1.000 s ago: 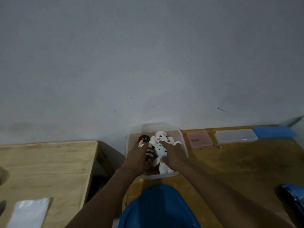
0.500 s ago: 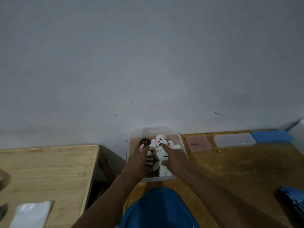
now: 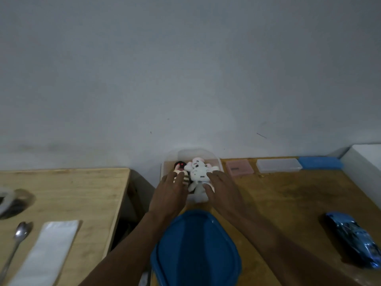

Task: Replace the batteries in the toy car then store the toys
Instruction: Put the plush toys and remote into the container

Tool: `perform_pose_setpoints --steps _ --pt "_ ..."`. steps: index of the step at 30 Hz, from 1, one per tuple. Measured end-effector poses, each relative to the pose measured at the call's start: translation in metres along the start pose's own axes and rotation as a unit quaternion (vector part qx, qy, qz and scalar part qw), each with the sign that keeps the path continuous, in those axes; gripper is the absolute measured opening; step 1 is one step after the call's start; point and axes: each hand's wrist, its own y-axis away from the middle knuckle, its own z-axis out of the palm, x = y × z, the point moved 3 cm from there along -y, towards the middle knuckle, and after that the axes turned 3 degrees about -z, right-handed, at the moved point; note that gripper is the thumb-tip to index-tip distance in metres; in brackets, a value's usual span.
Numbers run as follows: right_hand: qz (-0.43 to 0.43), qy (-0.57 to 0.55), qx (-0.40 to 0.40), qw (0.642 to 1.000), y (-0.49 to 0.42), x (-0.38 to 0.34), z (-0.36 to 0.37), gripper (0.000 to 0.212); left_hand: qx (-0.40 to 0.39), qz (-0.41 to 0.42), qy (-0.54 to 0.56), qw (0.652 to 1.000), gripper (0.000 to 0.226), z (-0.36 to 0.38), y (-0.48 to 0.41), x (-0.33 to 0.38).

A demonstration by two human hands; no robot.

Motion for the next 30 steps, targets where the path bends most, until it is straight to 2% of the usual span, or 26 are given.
perform_pose_setpoints --steps 3,7,10,17,22,26,30 --pt "0.002 0.007 -0.029 1.000 0.030 -0.002 -0.003 0.036 -0.013 -0.029 0.024 0.999 0.036 0.004 0.032 0.005" --pt "-0.007 0.006 -0.080 0.997 0.072 0.000 -0.006 0.040 -0.020 -0.043 -0.017 0.999 0.037 0.015 0.078 0.013" --pt "0.003 0.001 -0.113 0.994 0.106 0.007 -0.001 0.038 -0.035 -0.092 -0.016 0.995 0.032 0.026 0.121 0.020" --pt "0.066 0.002 -0.185 0.981 0.160 0.021 0.022 0.043 -0.133 -0.204 -0.008 0.970 0.043 0.054 0.211 0.024" --pt "0.129 0.005 -0.232 0.964 0.175 0.022 0.038 0.049 -0.171 -0.270 0.002 0.947 0.056 0.067 0.236 0.011" --pt "0.169 -0.008 -0.193 0.967 0.179 0.020 0.039 0.049 -0.160 -0.275 0.023 0.948 0.054 0.065 0.227 0.000" --pt "0.236 -0.039 -0.152 0.959 0.189 0.016 0.034 0.048 -0.142 -0.341 0.087 0.925 0.058 0.055 0.217 -0.008"
